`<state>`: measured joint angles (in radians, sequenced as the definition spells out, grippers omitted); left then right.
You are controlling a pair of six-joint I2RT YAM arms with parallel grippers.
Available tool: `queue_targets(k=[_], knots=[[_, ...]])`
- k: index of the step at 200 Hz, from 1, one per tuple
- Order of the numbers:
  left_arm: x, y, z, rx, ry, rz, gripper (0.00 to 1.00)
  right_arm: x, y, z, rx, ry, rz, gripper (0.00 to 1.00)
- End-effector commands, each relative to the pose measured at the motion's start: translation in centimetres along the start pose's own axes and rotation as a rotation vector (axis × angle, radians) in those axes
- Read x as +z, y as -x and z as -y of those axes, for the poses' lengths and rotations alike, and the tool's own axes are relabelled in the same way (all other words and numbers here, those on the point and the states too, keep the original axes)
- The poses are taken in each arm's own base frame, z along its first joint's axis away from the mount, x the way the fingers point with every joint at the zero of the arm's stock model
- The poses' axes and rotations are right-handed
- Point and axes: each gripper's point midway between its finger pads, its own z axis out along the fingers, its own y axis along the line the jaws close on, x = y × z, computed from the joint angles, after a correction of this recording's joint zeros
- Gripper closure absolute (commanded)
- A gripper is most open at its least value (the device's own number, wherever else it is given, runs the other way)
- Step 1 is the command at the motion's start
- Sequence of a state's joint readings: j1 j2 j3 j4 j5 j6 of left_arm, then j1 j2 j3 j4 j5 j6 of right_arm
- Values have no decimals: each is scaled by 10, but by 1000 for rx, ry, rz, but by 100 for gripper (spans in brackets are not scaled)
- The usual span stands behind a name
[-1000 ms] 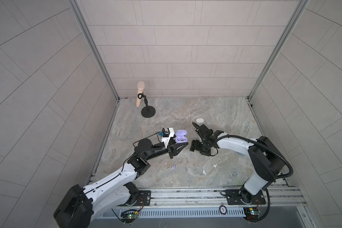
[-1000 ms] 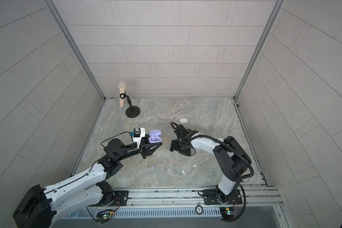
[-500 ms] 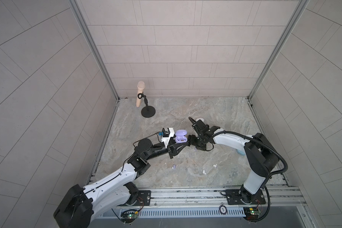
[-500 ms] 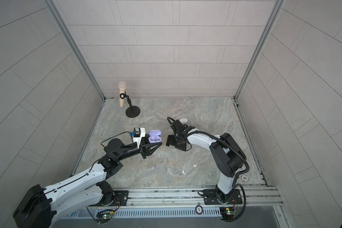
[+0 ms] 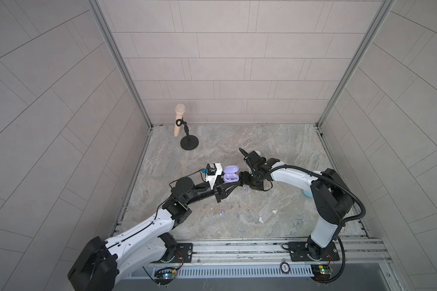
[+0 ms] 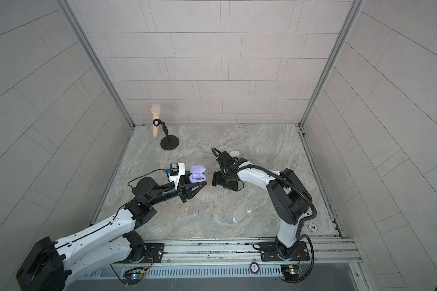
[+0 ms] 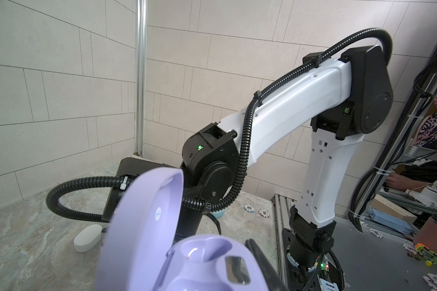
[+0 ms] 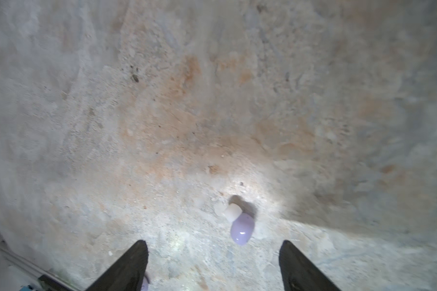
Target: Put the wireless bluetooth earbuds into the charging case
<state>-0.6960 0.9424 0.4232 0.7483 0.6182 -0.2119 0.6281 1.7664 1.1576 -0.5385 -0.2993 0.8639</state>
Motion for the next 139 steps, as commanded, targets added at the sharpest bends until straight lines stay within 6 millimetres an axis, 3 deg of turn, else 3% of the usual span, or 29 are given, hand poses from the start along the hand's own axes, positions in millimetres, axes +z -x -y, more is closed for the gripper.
queue_targets(k=[1,79,139], knots=[[-4,9,1,27,3,26,98,-9,-16,24,-70,-119,-7,19],[-13,11,0,21,27,25,99,4,-17,39,-203,-291,13,28],[-24,11,-4,22,63,27,99,8,-11,44,-273,-363,6,29]])
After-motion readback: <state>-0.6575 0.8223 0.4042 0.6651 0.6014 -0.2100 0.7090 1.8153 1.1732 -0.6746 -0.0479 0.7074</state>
